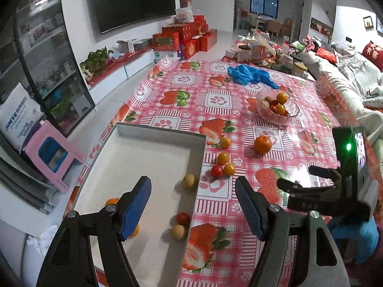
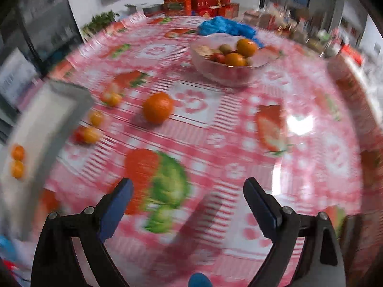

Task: Organize fruits
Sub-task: 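Move both open grippers back over the loose fruit on the cloth, then grasp a yellow cherry tomato with the left gripper while the right grasps another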

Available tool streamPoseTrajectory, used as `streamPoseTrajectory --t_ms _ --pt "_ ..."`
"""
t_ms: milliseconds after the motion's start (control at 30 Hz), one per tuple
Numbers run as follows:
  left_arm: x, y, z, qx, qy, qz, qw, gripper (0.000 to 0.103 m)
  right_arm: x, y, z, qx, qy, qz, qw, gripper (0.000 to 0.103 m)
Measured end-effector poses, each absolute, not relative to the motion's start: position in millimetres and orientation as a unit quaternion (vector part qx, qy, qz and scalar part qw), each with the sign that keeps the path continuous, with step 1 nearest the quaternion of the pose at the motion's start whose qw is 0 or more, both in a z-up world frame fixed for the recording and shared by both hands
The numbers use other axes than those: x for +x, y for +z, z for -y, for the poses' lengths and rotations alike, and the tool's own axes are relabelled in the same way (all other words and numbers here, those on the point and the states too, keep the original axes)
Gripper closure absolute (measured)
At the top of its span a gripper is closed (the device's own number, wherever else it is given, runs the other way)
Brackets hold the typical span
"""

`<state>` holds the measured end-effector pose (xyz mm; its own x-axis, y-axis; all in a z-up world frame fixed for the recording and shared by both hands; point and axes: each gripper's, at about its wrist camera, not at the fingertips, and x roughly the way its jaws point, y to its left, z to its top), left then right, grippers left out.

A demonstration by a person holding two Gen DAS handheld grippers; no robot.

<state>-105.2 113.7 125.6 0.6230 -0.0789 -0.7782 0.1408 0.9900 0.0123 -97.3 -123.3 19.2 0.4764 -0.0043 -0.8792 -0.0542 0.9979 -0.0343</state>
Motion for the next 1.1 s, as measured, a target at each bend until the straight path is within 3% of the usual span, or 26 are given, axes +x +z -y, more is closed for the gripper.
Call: streamPoseTrajectory --t_ms 167,267,1100 --pt "-86.5 120.5 -92.6 0.048 -0.070 -0.438 0.895 0.029 -103.7 3.5 148.0 -0.041 -0.010 -0.521 0.853 0.008" --pt "-74.0 114.3 -79.5 0.054 -0.077 -0.441 0.893 0.029 -107.5 1.0 161.5 -0.033 -0.017 -0.518 0.854 0.000" --pt "23.9 18.1 -7.3 0.211 -0.110 -0.468 0.851 0.030 -122.3 -5.5 171.8 -0.006 0.003 -0.477 0.879 0.000"
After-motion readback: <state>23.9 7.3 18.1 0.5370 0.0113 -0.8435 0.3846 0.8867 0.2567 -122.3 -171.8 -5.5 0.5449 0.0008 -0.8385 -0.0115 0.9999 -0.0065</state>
